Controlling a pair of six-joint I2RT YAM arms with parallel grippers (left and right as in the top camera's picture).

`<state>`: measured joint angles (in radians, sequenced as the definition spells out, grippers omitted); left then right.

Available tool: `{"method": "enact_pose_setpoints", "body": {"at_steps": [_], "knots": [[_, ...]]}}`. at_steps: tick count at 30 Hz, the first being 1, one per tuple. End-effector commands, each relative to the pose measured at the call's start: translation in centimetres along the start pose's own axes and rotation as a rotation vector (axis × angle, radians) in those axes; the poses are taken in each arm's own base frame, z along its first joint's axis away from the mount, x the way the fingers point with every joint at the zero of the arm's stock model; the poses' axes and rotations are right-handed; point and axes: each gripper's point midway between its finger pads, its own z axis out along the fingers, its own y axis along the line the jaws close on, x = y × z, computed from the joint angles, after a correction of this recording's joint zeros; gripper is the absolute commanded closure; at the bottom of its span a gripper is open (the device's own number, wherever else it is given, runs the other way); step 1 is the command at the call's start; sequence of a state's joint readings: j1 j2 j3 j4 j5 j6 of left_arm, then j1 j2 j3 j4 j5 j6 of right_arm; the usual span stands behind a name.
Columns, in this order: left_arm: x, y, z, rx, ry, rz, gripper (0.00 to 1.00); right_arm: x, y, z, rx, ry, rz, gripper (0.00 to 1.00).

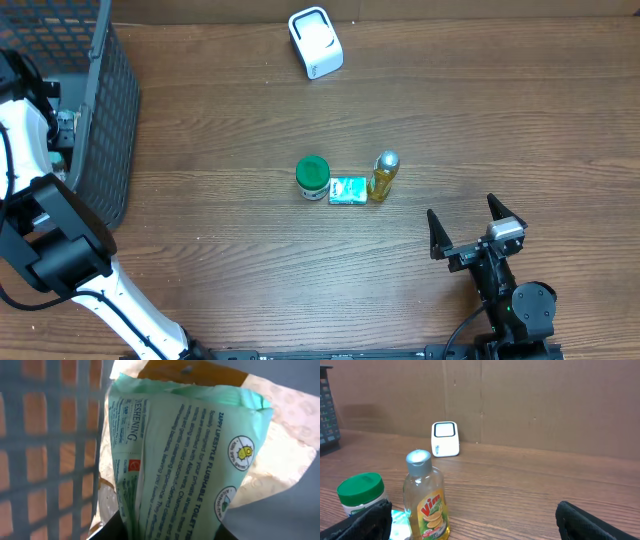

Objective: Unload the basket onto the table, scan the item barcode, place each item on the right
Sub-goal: 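Lift the green packet and brown pouch up out of the basket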

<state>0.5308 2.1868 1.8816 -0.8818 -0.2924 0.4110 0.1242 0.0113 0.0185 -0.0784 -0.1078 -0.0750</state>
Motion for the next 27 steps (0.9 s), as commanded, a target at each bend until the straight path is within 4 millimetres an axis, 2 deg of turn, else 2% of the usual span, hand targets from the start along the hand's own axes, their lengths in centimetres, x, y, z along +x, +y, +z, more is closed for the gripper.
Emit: {"method": "enact_pose_setpoints", "body": {"at_steps": [1, 7, 16, 27], "knots": [[1.6, 1.5, -1.0, -0.054, 0.052, -0.115, 0.75, 0.2, 0.0, 0.0, -0.004, -0.001, -0.002, 0.0], [4.5, 0.3, 0.3, -0.011, 0.161, -0.139, 0.75, 0.2, 0.1, 0.0, -0.004, -0.001, -0.002, 0.0], [6.3, -0.2, -0.1, 0.002, 0.235, -0.205, 0.72, 0.2, 0.1, 0.0, -0.004, -0.001, -0.002, 0.0], [10.7, 1.1, -0.4, -0.056, 0.4, -0.348, 0.69, 0.2, 0.0, 0.0, -0.004, -0.001, -0.002, 0.0]]}}
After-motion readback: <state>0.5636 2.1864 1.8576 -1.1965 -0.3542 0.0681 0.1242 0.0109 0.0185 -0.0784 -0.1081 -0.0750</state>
